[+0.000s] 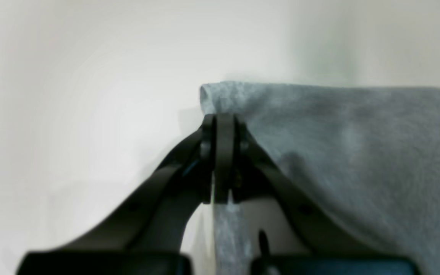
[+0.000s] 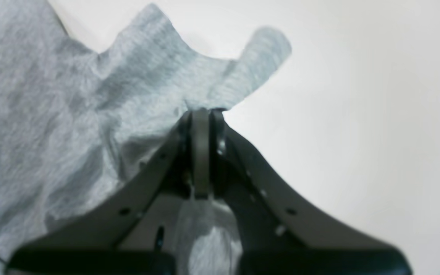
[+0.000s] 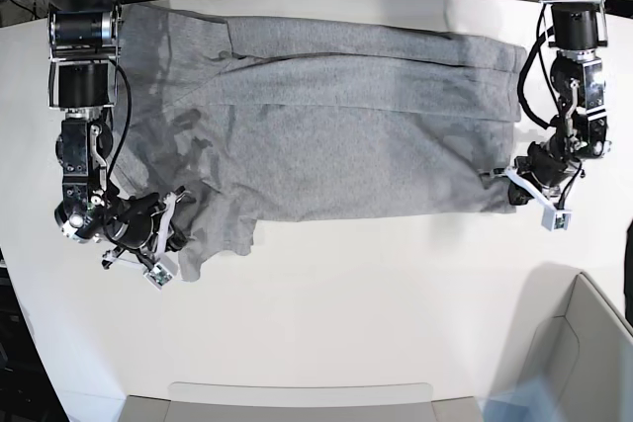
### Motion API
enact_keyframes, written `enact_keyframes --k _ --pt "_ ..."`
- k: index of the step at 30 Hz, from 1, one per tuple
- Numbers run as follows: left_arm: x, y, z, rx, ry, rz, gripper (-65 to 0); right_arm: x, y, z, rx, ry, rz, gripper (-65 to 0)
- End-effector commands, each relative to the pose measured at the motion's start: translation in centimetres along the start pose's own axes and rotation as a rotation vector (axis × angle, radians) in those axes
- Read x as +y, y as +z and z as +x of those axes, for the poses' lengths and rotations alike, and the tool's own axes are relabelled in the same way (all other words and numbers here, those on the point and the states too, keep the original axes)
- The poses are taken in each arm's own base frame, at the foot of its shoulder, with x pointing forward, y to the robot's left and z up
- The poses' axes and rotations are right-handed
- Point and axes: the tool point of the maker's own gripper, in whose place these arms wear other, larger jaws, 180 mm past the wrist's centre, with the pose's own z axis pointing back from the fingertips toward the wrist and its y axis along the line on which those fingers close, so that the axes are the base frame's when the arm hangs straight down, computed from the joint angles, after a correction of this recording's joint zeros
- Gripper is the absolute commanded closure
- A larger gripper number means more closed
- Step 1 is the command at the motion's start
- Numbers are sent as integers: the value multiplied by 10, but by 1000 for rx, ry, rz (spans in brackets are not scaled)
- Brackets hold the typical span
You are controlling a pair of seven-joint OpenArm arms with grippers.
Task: Fold the T-shirt properly
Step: 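Fold the shirt lengthwise with both grippers, bringing the edge over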
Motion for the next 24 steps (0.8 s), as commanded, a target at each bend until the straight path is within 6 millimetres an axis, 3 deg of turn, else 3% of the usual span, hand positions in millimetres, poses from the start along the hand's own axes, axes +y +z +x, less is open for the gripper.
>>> enact_keyframes --k 1,4,9,12,15,20,24 --pt "11 13 28 -82 -14 23 0 -16 15 17 -56 11 -40 0" --pt "19 26 32 -116 -6 44 0 -19 28 13 -47 12 -77 0" --pt "19 28 31 -116 -9 45 0 -13 46 11 -24 57 -118 0" --pt "21 29 16 -54 -6 49 0 -11 59 6 -9 71 -150 0" --pt "11 35 23 -70 -40 37 0 -16 75 -3 6 57 -195 0" --pt "-1 45 15 -39 -90 23 0 -10 92 -16 10 56 -231 0" --pt "3 54 5 -12 -90 38 0 -8 106 -33 56 44 -264 0"
